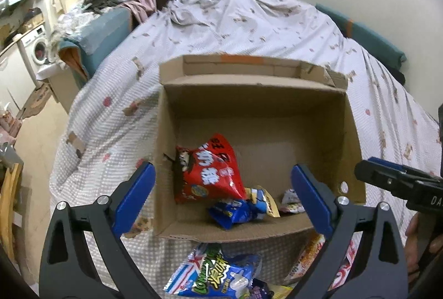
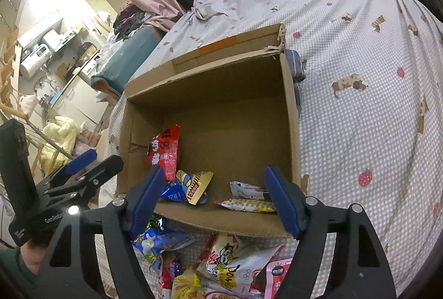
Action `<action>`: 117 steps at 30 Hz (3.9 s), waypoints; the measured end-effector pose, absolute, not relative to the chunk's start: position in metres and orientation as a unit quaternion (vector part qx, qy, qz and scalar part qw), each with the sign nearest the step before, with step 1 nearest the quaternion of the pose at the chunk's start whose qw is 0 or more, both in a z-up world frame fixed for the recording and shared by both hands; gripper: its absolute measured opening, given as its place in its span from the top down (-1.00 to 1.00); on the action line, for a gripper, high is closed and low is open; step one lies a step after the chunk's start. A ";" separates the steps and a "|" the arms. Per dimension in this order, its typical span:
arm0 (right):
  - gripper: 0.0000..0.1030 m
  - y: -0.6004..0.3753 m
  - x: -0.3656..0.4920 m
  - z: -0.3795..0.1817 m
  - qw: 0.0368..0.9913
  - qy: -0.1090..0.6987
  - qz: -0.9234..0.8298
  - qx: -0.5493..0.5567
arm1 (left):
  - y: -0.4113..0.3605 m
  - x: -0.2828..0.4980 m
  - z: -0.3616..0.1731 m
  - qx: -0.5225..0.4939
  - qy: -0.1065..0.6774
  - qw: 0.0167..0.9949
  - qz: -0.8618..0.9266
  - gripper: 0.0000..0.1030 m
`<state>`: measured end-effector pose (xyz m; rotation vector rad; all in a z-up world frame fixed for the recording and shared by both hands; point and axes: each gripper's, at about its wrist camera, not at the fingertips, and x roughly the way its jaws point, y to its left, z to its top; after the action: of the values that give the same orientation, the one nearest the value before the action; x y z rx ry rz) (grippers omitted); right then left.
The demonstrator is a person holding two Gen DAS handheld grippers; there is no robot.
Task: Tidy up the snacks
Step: 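Open both tools to release the snacks into the box, then move both tools back toward the snack pile, then grasp the 'FOOD' rice cake packet with left tool while right tool grasps a pink packet, then carry the rice cake packet and pink packet over the cardboard box with both tools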
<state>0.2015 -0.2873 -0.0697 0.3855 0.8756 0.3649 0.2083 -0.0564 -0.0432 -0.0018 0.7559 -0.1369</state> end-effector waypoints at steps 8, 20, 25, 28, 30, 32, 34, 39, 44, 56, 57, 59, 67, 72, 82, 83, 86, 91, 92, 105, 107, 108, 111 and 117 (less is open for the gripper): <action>-0.50 -0.291 0.200 -0.065 0.874 0.411 0.175 0.190 | -0.039 0.206 -0.039 -0.034 0.374 0.926 -0.038 -0.88; -0.80 -0.302 0.175 -0.040 0.894 0.366 0.164 0.198 | -0.015 0.180 -0.021 -0.048 0.339 0.939 -0.033 -0.89; -0.90 -0.308 0.163 -0.034 0.896 0.360 0.156 0.206 | -0.007 0.173 -0.015 -0.046 0.344 0.937 -0.026 -0.89; -0.90 -0.312 0.156 -0.031 0.898 0.359 0.148 0.209 | -0.005 0.164 -0.018 -0.044 0.357 0.933 -0.031 -0.89; -0.90 -0.313 0.151 -0.031 0.898 0.359 0.143 0.209 | -0.004 0.155 -0.020 -0.039 0.361 0.931 -0.034 -0.89; -0.90 -0.313 0.146 -0.031 0.899 0.360 0.139 0.206 | -0.002 0.147 -0.021 -0.041 0.365 0.930 -0.029 -0.89; -0.91 -0.313 0.141 -0.032 0.900 0.364 0.134 0.201 | 0.002 0.139 -0.024 -0.045 0.372 0.927 -0.018 -0.89; -0.90 -0.317 0.124 -0.038 0.894 0.379 0.119 0.206 | 0.020 0.123 -0.043 -0.081 0.412 0.908 -0.010 -0.89; -0.90 -0.322 0.105 -0.047 0.885 0.395 0.112 0.219 | 0.025 0.117 -0.065 -0.093 0.459 0.884 -0.009 -0.89; -0.90 -0.342 0.085 -0.070 0.871 0.429 0.077 0.228 | -0.035 0.105 -0.159 -0.065 0.616 0.779 -0.100 -0.66; -0.90 -0.345 0.084 -0.072 0.869 0.429 0.076 0.233 | -0.044 0.104 -0.167 -0.057 0.627 0.769 -0.111 -0.62; -0.90 -0.350 0.082 -0.073 0.869 0.430 0.069 0.236 | -0.053 0.102 -0.175 -0.049 0.637 0.760 -0.117 -0.42; -0.79 -0.365 0.096 -0.116 0.819 0.516 0.034 0.250 | -0.070 0.102 -0.196 -0.063 0.667 0.730 -0.134 0.28; -0.49 -0.342 0.120 -0.159 0.765 0.600 0.059 0.227 | -0.082 0.103 -0.201 -0.053 0.669 0.727 -0.146 0.45; -0.35 -0.296 0.141 -0.195 0.759 0.638 0.047 0.123 | -0.078 0.096 -0.177 -0.042 0.643 0.753 -0.128 0.47; -0.19 -0.295 0.141 -0.194 0.760 0.637 0.044 0.118 | -0.078 0.095 -0.175 -0.042 0.641 0.756 -0.127 0.47; 0.29 -0.300 0.138 -0.191 0.762 0.636 0.038 0.114 | -0.077 0.094 -0.169 -0.041 0.635 0.761 -0.126 0.47; 0.83 -0.317 0.128 -0.180 0.772 0.622 0.035 0.126 | -0.073 0.088 -0.165 -0.035 0.631 0.765 -0.123 0.47; 0.84 -0.320 0.126 -0.177 0.774 0.618 0.034 0.129 | -0.072 0.085 -0.162 -0.031 0.629 0.767 -0.122 0.47; 0.84 -0.370 0.084 -0.133 0.795 0.567 0.052 0.208 | -0.046 0.088 -0.133 -0.029 0.606 0.788 -0.103 0.47; 0.84 -0.371 0.080 -0.122 0.803 0.551 0.064 0.218 | -0.041 0.086 -0.130 -0.030 0.603 0.791 -0.097 0.47; 0.84 -0.373 0.077 -0.117 0.809 0.541 0.069 0.220 | -0.037 0.085 -0.126 -0.033 0.598 0.796 -0.092 0.47; 0.84 -0.375 0.067 -0.088 0.834 0.494 0.101 0.225 | -0.020 0.079 -0.121 -0.056 0.586 0.804 -0.087 0.47; 0.84 -0.373 0.058 -0.061 0.852 0.444 0.150 0.234 | 0.000 0.063 -0.088 -0.078 0.548 0.830 -0.077 0.47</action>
<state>0.0585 -0.3734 -0.0607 0.4936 0.9348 0.3158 0.0626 0.0004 -0.0877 -0.1654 1.1618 -0.1630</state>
